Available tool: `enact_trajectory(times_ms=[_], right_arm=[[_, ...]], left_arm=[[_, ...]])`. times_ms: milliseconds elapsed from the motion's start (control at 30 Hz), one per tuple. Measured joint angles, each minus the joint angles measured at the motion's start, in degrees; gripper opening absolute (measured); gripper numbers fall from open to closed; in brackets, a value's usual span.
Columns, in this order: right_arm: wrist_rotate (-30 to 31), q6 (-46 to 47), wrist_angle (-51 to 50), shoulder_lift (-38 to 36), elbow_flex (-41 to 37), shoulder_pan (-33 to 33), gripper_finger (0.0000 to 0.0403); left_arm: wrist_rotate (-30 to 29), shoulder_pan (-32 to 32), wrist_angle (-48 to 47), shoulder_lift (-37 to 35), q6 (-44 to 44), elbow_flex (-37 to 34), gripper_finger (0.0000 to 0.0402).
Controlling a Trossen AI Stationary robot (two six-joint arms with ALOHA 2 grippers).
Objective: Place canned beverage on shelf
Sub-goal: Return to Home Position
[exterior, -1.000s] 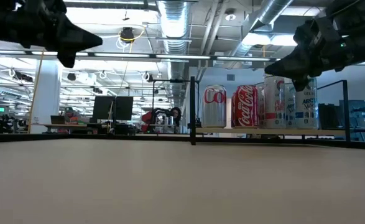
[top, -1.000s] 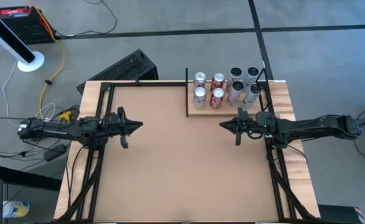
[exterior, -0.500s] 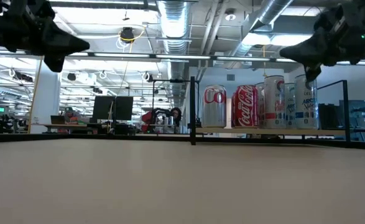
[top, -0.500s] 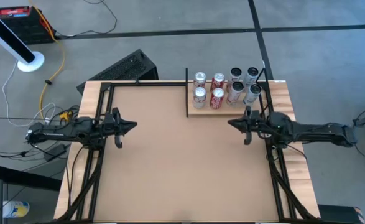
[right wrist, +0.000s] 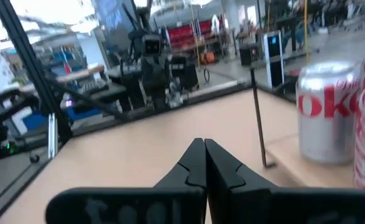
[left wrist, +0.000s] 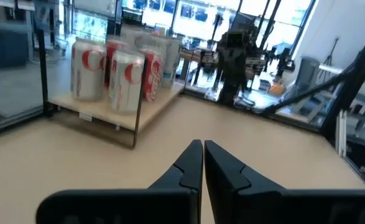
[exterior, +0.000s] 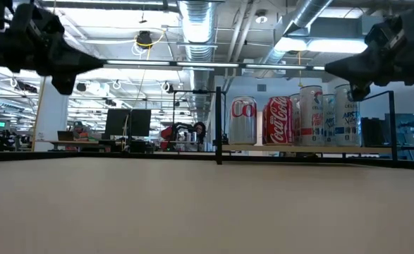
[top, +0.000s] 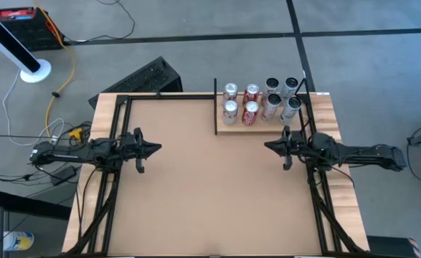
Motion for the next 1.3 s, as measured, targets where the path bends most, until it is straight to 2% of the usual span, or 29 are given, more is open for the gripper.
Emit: enact_trajectory(times_ms=[400, 667, 1300], right_arm=[[-0.1, -0.4, -17.1, -7.8, 2.2, 0.8, 0.0019], [-0.2, -0.1, -16.9, -7.8, 2.2, 0.8, 0.0048], [-0.2, 0.1, -17.2, -7.8, 2.2, 0.8, 0.0051]], left_arm=[[3.0, 0.0, -1.0, 0.0, 2.2, -0.6, 0.0000], [3.3, 0.0, -3.1, 0.0, 4.7, -0.6, 0.0000], [3.0, 0.0, -5.8, 0.0, 3.3, -0.6, 0.0000]])
